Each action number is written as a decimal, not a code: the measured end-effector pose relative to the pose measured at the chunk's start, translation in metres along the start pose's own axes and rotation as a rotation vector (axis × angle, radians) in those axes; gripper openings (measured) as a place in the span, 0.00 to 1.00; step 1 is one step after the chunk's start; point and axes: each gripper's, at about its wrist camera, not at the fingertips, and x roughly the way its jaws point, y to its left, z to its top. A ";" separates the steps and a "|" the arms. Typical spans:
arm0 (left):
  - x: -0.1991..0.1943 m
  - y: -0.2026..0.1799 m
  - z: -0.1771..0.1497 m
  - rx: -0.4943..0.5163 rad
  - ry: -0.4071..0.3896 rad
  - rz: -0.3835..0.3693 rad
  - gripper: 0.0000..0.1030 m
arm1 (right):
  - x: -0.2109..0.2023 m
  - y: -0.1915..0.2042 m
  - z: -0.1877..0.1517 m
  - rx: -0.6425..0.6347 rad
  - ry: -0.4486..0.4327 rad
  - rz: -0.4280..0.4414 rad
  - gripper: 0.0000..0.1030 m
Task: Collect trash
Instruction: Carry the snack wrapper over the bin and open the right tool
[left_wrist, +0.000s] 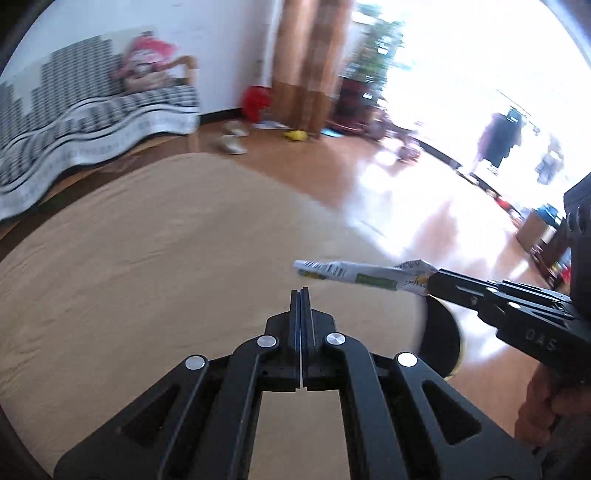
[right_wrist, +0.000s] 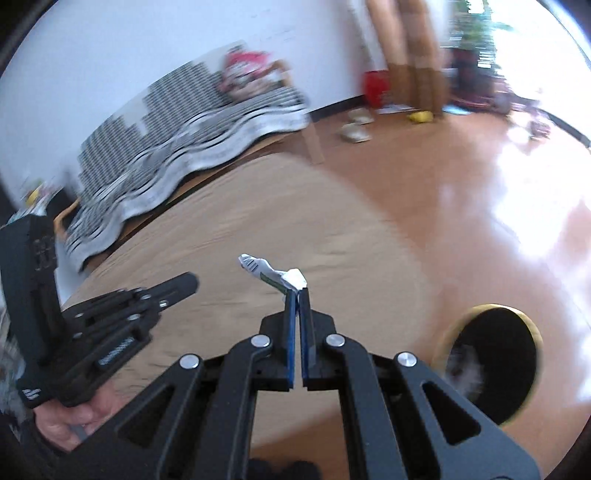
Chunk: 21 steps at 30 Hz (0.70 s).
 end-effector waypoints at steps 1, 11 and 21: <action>0.006 -0.018 0.001 0.019 0.005 -0.021 0.00 | -0.009 -0.022 -0.003 0.028 -0.013 -0.024 0.03; 0.091 -0.171 -0.015 0.219 0.110 -0.180 0.00 | -0.040 -0.211 -0.059 0.298 0.023 -0.290 0.03; 0.147 -0.207 -0.030 0.269 0.204 -0.208 0.00 | 0.000 -0.251 -0.072 0.356 0.157 -0.344 0.03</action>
